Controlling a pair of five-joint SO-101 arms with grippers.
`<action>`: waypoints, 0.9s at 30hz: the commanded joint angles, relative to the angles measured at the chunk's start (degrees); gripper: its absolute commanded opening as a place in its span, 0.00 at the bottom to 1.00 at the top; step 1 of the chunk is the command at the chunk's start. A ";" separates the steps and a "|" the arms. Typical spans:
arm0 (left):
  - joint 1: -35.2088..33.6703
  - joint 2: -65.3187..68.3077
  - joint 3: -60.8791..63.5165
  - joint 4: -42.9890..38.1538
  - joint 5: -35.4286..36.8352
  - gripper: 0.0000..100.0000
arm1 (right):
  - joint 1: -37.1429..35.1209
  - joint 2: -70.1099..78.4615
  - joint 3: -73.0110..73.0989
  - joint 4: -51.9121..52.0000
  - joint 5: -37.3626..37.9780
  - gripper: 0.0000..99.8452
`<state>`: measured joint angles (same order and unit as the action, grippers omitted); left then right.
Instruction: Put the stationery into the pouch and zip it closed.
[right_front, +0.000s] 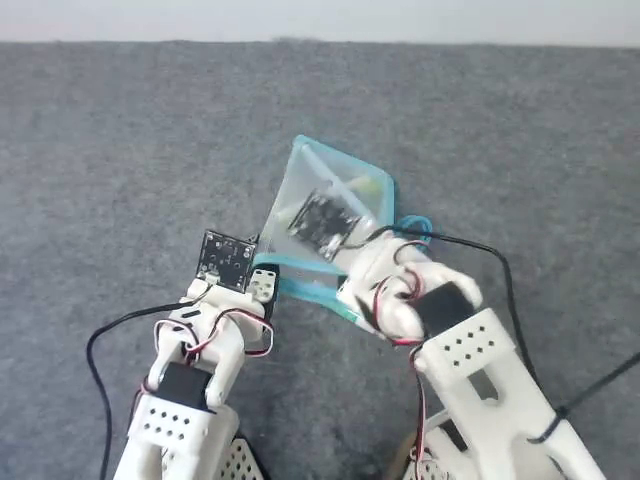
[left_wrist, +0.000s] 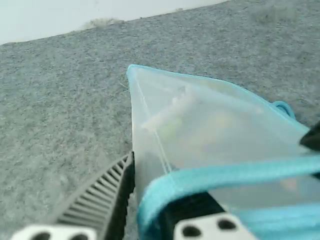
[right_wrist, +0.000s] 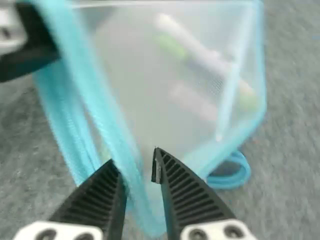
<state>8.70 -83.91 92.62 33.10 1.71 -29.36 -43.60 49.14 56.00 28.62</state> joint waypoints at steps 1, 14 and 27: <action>-1.23 -0.35 -2.42 -1.41 0.18 0.01 | 4.97 4.00 -7.47 3.82 -1.32 0.15; -10.46 -0.26 -3.47 -1.41 3.60 0.01 | 5.32 25.10 -29.63 19.12 -7.12 0.20; -17.23 -0.26 -4.88 -1.41 5.54 0.01 | 4.88 8.57 -8.70 18.51 -4.04 0.20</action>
<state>-6.51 -84.00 92.53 33.10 6.46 -25.23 -30.07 37.89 74.73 22.73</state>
